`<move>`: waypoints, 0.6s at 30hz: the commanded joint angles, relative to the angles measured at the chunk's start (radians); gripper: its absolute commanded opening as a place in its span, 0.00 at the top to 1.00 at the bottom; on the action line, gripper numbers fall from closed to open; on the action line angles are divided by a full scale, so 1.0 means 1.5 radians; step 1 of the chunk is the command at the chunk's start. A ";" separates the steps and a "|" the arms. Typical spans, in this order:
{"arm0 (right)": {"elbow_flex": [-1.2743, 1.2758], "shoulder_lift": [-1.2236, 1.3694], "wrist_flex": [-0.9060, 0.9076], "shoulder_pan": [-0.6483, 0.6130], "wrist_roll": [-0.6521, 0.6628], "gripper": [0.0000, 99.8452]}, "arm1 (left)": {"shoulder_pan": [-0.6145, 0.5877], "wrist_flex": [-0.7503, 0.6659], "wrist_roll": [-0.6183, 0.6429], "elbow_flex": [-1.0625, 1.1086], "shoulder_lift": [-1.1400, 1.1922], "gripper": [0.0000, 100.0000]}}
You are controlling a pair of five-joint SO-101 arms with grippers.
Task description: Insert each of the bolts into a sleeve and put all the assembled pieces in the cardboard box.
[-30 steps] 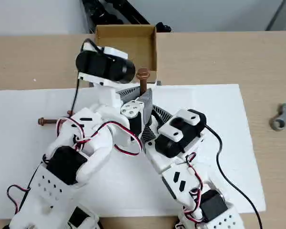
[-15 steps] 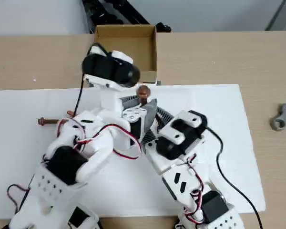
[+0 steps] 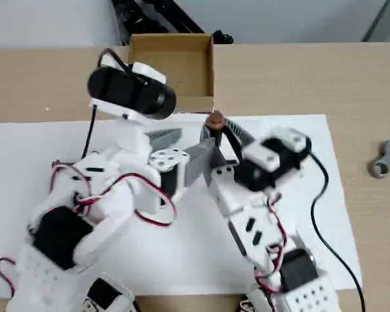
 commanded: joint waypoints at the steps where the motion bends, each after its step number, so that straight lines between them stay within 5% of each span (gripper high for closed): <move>1: -0.106 0.107 -0.048 0.017 -0.010 1.00 | -0.070 0.007 -0.070 -0.036 -0.005 0.89; 8: -0.190 0.335 -0.164 0.046 -0.011 1.00 | -0.223 0.024 -0.154 -0.033 -0.006 0.99; 18: -0.381 0.683 -0.287 0.082 -0.009 1.00 | -0.324 0.195 -0.157 -0.032 -0.006 0.99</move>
